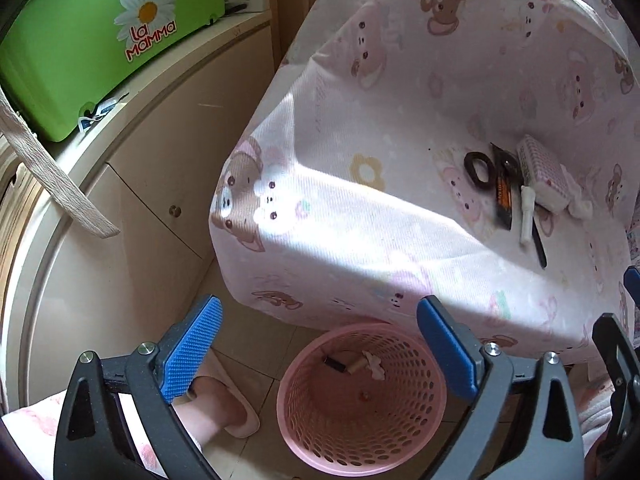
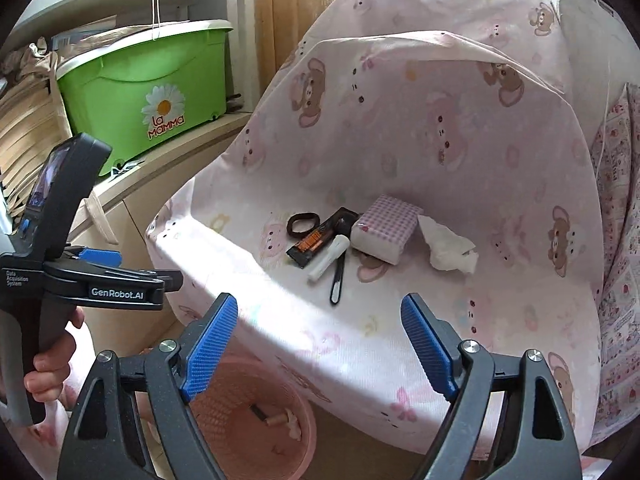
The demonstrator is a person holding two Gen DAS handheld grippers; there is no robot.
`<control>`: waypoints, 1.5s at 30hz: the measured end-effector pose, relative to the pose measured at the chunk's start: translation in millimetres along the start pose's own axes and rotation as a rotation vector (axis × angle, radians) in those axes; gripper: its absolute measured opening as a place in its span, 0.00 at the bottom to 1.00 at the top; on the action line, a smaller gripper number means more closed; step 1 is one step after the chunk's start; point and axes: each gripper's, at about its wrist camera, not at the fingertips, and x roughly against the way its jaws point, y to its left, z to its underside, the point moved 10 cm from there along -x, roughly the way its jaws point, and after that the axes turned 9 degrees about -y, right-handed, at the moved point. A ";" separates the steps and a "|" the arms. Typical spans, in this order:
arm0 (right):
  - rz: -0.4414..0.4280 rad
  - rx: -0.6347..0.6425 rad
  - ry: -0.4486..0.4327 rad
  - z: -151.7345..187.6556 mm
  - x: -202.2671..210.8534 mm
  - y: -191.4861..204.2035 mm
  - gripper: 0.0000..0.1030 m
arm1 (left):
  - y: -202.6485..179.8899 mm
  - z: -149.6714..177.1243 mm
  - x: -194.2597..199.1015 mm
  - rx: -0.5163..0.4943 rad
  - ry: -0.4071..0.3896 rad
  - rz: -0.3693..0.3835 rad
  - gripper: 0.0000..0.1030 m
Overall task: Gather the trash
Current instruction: 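Raise both tools back toward the chair seat, then grasp the second crumpled white tissue with the right tool and lift it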
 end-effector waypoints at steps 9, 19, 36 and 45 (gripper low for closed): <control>0.101 0.001 0.001 -9.7 -14.0 -36.0 0.83 | -11.7 2.6 1.5 -0.053 -0.046 -0.036 0.94; 0.213 -0.174 0.031 -34.4 -30.7 -110.9 0.83 | -16.5 -16.5 1.2 -0.027 -0.116 -0.034 0.94; 0.203 -0.333 0.232 -4.9 -95.3 -141.8 0.72 | -61.2 -21.1 -24.1 -0.062 -0.053 0.043 0.90; 0.182 -0.330 0.251 -1.2 -114.3 -133.6 0.34 | -67.8 -32.7 -19.9 -0.054 -0.089 0.048 0.78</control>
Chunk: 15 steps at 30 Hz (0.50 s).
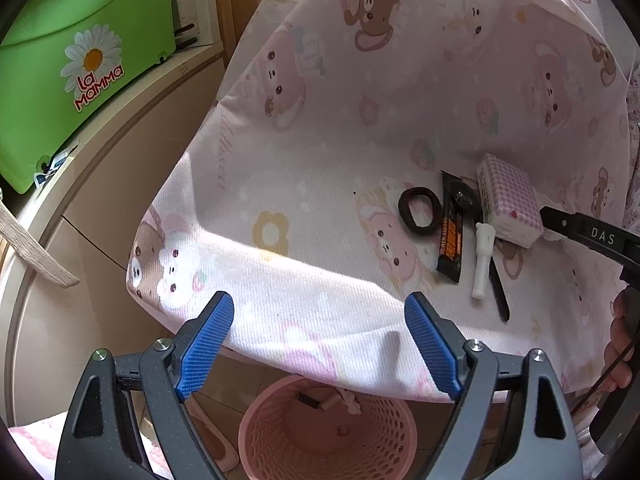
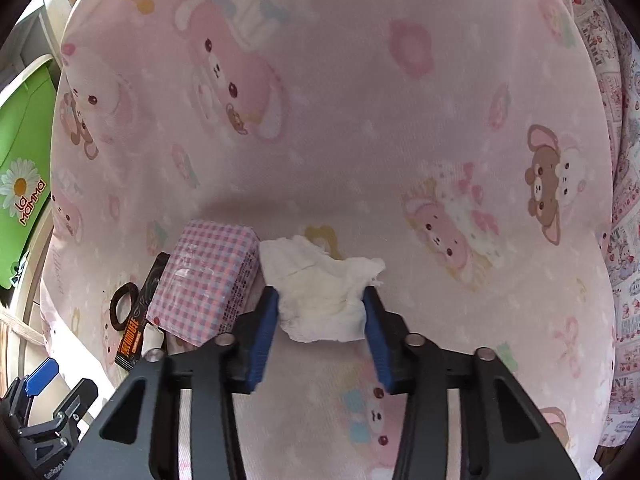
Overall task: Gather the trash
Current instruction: 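Grasp the second crumpled white tissue with the right tool and lift it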
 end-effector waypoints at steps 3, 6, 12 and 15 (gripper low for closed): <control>-0.002 0.032 -0.013 1.2 1.0 7.0 0.24 | -3.4 -0.2 -0.7 0.002 0.017 0.019 0.71; -0.001 0.029 -0.032 1.5 7.8 6.2 0.17 | -1.2 -4.7 3.4 0.011 0.014 0.031 0.71; -0.019 -0.018 -0.110 -10.2 38.2 -7.4 0.15 | -0.1 -12.7 15.9 -0.015 -0.027 0.011 0.72; -0.045 -0.008 -0.163 -15.6 58.8 -10.4 0.15 | -2.6 -11.9 20.2 -0.011 -0.033 0.018 0.72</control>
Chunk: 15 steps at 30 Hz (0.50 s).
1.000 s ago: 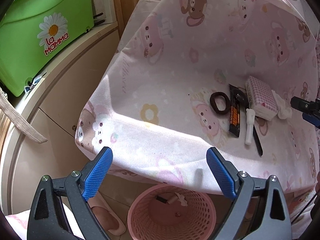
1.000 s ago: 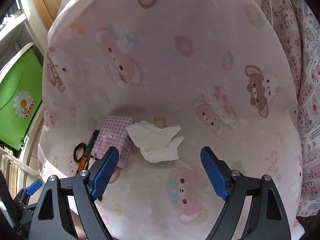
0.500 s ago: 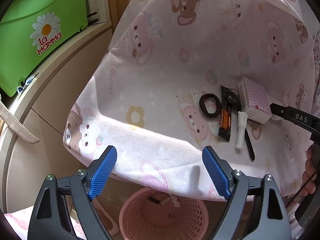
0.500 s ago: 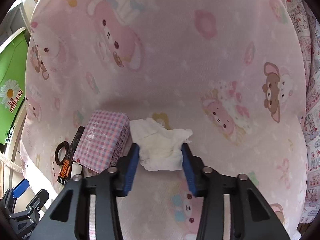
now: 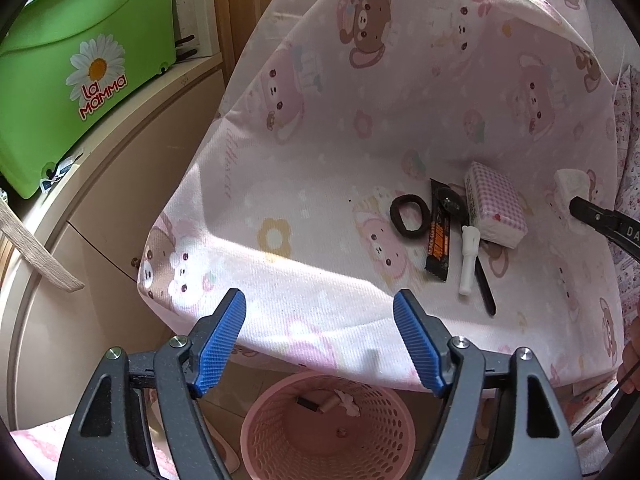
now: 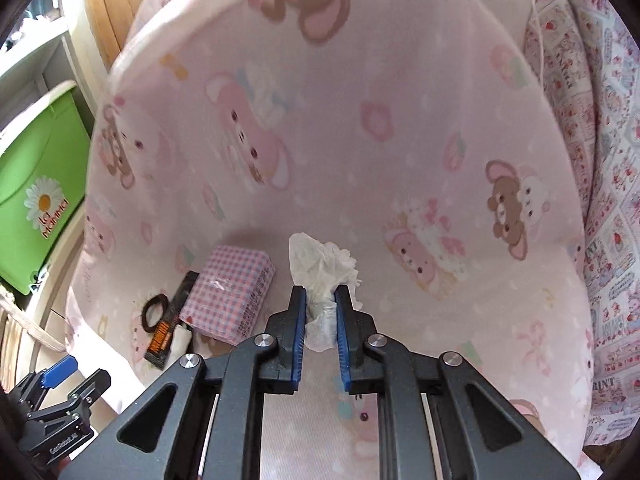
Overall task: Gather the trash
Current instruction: 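Grasp the second crumpled white tissue with the right tool and lift it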
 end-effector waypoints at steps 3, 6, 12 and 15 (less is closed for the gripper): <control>-0.038 0.013 -0.026 -7.1 14.7 3.6 0.15 | 0.9 0.8 -0.8 0.000 -0.003 -0.004 0.72; -0.003 0.030 -0.059 -5.0 23.4 3.2 0.15 | 1.3 0.1 -1.9 -0.001 -0.010 0.000 0.69; 0.025 0.029 -0.067 -8.4 29.1 -8.5 0.15 | -12.1 -3.6 -2.4 -0.018 -0.023 0.027 0.54; 0.066 -0.010 -0.107 -12.0 29.5 -17.0 0.15 | -20.5 -3.7 -3.7 -0.032 -0.024 0.044 0.52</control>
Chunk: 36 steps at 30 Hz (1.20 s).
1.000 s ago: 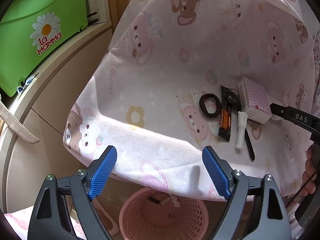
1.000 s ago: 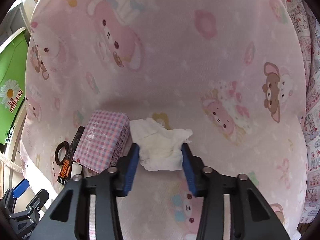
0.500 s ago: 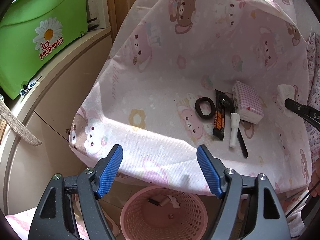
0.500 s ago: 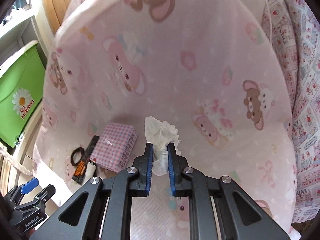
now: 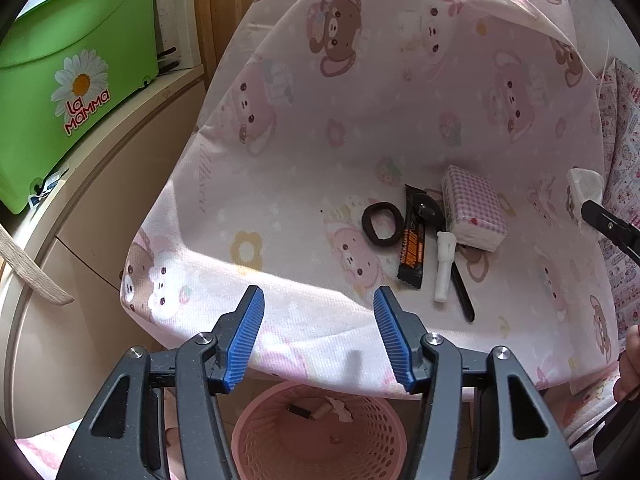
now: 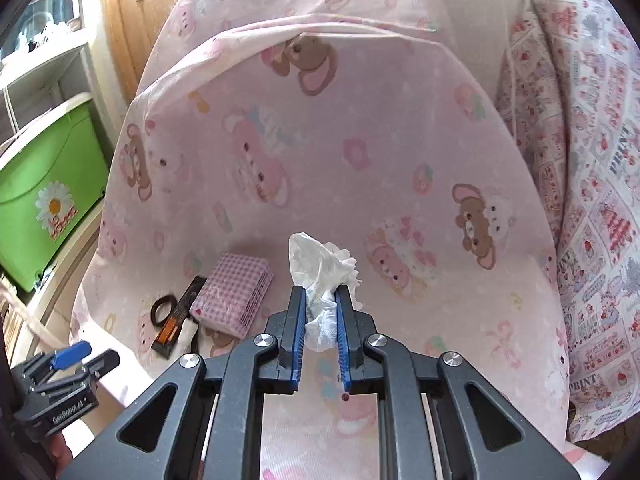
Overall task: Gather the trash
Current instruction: 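Grasp the second crumpled white tissue with the right tool and lift it, then grasp the black-orange pen with the left tool while the right carries the tissue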
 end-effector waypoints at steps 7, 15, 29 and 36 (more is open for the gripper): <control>-0.036 -0.034 0.078 5.4 -7.7 -3.0 0.15 | -18.4 -0.2 -8.2 0.036 0.024 0.079 0.50; -0.049 0.041 0.093 11.1 -8.7 7.7 0.15 | -35.0 4.6 -28.2 0.086 0.084 0.178 0.28; -0.042 0.069 0.111 14.4 -11.2 11.3 0.15 | -68.8 -4.1 -45.4 -0.037 0.055 0.175 0.08; -0.038 0.083 0.105 14.2 -8.3 11.0 0.15 | -76.5 -18.5 -20.5 -0.127 -0.055 0.154 0.01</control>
